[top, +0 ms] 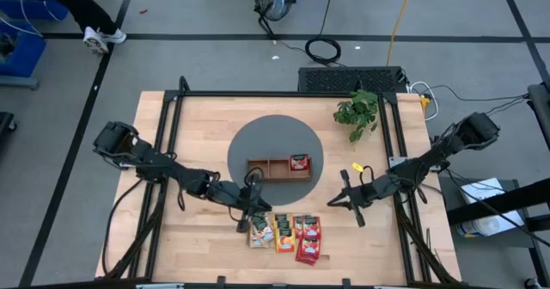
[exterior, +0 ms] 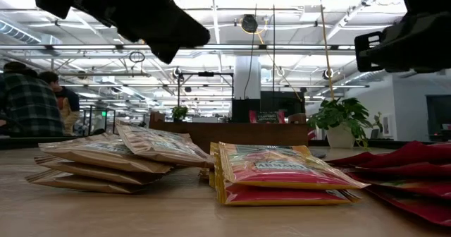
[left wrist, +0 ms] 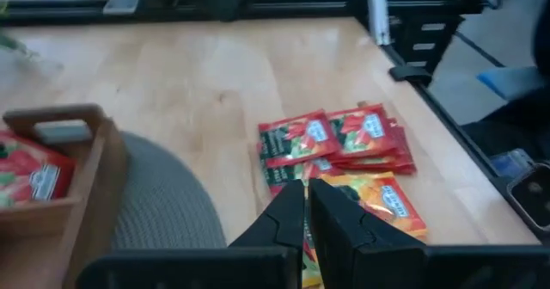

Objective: Pick & Place Tea
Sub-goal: Put the orange tea bag into the middle slot of the wooden organizer

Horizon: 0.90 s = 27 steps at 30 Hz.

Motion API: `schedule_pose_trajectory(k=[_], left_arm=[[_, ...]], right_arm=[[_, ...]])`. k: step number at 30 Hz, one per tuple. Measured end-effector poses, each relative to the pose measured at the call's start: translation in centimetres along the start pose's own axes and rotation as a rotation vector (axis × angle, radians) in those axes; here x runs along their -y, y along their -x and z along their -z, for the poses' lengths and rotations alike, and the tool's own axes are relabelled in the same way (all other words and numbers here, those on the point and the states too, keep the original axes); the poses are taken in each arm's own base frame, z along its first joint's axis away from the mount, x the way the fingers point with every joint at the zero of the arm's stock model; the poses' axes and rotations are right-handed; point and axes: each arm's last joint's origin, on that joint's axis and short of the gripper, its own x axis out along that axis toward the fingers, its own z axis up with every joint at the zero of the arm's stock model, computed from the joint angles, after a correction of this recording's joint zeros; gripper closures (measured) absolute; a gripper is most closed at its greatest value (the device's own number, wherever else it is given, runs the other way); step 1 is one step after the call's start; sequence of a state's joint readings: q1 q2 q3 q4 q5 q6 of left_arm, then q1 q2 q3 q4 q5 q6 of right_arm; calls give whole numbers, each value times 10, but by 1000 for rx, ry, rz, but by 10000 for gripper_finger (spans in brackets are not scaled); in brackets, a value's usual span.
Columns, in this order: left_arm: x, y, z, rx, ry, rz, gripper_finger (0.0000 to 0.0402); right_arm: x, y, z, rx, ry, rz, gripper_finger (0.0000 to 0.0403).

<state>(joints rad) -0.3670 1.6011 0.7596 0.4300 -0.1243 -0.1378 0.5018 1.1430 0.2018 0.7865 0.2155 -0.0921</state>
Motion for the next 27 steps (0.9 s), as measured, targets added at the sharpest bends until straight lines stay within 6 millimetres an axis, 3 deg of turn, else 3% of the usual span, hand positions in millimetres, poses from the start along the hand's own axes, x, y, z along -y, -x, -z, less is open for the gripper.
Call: schedule_pose_trajectory(k=[4, 14, 20, 27], left_arm=[[19, -12, -10, 3, -9, 25, 376], [78, -50, -27, -149, -72, -82, 397], [91, -66, -8, -205, -82, -110, 382], [91, -83, 18, -256, -14, -140, 396]], right_arm=[[-2, -10, -3, 14, -65, -5, 403], [-29, -66, -18, -71, -77, -70, 403], [-35, -90, -16, -104, -123, -65, 402], [-38, -128, -5, -163, -191, -102, 381]])
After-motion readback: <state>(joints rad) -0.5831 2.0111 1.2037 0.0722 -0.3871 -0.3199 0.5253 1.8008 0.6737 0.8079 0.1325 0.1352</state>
